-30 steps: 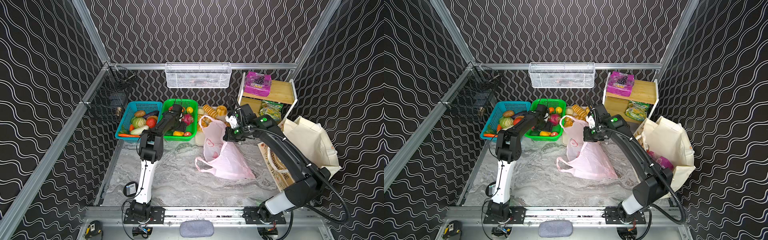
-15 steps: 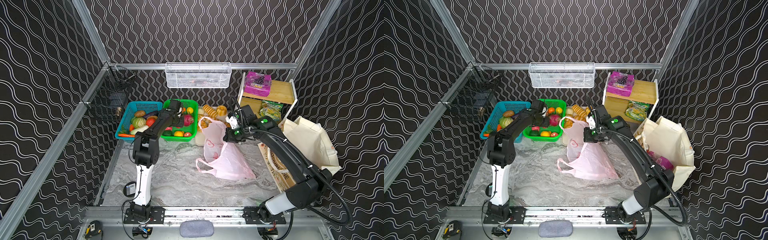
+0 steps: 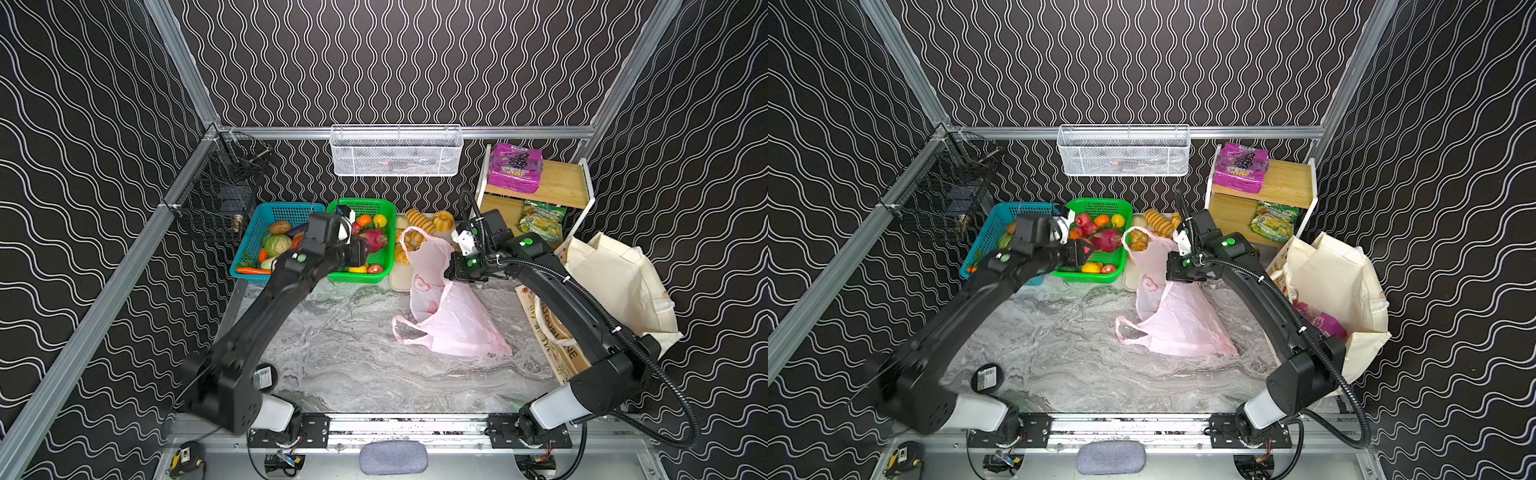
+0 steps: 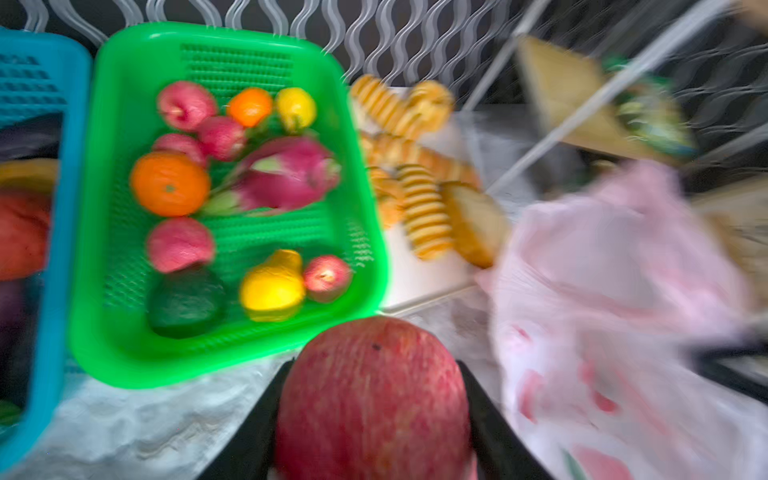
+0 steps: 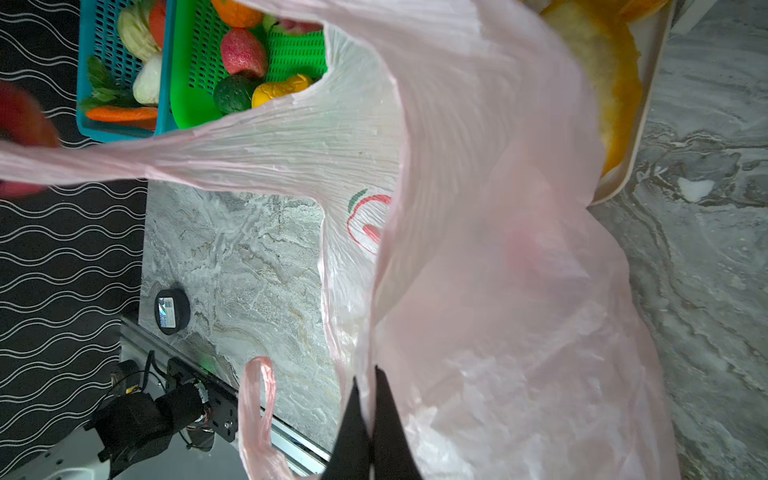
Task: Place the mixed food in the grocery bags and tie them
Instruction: 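Carry the apple into the pink bag and release it with the left gripper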
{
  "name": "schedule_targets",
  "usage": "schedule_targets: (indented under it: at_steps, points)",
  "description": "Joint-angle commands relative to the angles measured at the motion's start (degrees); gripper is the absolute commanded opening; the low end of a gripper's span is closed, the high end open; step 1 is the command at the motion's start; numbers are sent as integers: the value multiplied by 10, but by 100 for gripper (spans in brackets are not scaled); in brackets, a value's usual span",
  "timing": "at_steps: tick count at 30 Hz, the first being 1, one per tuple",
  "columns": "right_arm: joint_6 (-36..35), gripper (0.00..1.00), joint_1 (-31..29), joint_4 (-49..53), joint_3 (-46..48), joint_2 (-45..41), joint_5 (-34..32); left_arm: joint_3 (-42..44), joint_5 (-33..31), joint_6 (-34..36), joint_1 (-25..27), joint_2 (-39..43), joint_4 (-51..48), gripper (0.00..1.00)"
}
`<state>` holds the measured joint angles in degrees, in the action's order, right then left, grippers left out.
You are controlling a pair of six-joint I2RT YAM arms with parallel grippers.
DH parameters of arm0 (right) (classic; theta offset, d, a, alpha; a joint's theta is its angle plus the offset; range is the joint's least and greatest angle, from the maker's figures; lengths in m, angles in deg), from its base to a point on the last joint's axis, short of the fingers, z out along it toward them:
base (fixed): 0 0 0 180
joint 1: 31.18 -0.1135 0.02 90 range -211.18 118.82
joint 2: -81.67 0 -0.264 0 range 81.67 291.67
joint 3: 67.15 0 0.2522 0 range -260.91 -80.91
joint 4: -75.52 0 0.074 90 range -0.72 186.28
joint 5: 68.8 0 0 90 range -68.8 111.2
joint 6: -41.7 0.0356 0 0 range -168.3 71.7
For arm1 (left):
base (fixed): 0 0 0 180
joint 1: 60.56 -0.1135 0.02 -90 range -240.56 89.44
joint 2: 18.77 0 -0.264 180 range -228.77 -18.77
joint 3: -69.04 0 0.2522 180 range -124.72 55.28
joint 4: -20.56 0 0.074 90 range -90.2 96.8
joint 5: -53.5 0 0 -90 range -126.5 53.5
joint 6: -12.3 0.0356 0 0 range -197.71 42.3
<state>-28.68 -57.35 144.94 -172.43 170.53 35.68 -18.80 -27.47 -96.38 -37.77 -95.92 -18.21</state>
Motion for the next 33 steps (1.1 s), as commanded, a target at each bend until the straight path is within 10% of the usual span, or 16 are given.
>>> schedule_targets:
  at_steps: [1,8,22,33]
  points:
    - [5,0,1,-14,-8,5,13,68,67,-46,59,75,109,29]
    - [-11,0,2,-4,-25,-9,33,53,55,-33,227,36,111,30]
    - [-49,0,3,12,-13,-70,77,-60,-125,-27,255,-91,73,32]
    - [-33,0,38,-33,28,-104,111,-103,-41,10,255,-132,28,81]
